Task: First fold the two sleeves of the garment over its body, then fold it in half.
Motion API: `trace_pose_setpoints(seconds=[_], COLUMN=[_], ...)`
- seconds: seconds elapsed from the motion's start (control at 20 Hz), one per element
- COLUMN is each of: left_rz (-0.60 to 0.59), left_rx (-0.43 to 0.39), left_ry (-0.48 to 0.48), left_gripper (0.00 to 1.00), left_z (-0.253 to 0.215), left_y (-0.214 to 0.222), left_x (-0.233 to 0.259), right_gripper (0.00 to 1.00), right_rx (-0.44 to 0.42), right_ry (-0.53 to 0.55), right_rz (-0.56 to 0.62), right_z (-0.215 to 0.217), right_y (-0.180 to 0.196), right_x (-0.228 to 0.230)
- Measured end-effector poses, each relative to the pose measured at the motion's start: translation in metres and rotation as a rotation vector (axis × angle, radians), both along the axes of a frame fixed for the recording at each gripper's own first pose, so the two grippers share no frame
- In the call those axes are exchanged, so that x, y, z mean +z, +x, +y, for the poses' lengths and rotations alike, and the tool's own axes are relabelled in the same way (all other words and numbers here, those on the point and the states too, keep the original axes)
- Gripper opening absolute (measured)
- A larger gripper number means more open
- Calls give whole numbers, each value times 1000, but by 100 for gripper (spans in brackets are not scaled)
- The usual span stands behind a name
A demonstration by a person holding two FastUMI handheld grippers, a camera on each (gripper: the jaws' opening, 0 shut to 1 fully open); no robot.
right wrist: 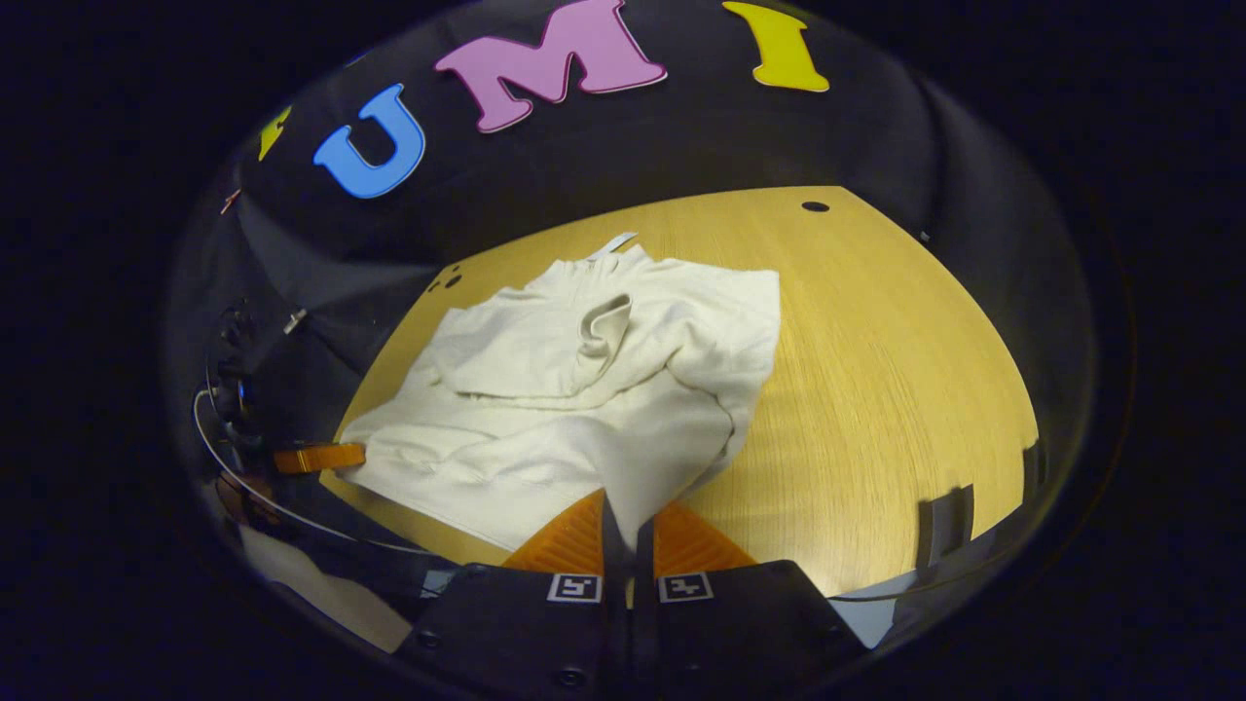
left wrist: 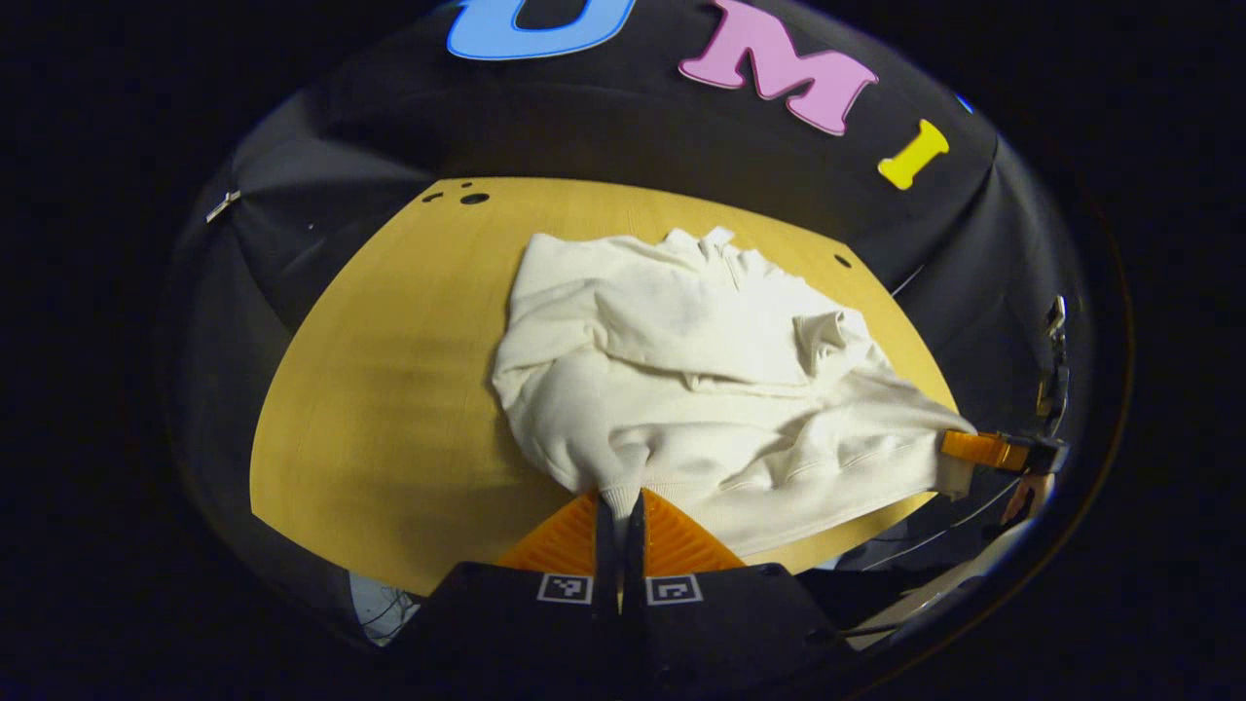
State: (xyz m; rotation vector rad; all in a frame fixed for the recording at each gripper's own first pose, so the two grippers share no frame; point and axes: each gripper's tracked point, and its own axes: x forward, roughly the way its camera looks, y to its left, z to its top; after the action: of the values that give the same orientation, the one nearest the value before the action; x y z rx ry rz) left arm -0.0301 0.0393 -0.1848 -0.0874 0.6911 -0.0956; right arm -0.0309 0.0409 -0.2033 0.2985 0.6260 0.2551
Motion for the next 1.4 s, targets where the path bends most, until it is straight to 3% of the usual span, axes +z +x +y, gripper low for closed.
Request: trace_pose_setpoints(seconds=[0.6,0.75,1.0,1.4], left_rz=[-165,-191,-219,-237], left_rx=[-3,7,26,74], left_ry=[-34,-43,-59,-64], left_gripper=[5,6,5,5], left_z=[-7,-9,-5,-5], left_y=[109,137,185,256], left_x=[94,106,117,110], right_gripper=[6,6,6,6], right_rx=[-83,-84,-158,-215], right_ry=[28,-7,43,20], right_rz=[-193,-212,-237,-236], right_z=[-3,-3,-8,-19], right_y=[114,140,187,249], right_x=[93,101,112,97])
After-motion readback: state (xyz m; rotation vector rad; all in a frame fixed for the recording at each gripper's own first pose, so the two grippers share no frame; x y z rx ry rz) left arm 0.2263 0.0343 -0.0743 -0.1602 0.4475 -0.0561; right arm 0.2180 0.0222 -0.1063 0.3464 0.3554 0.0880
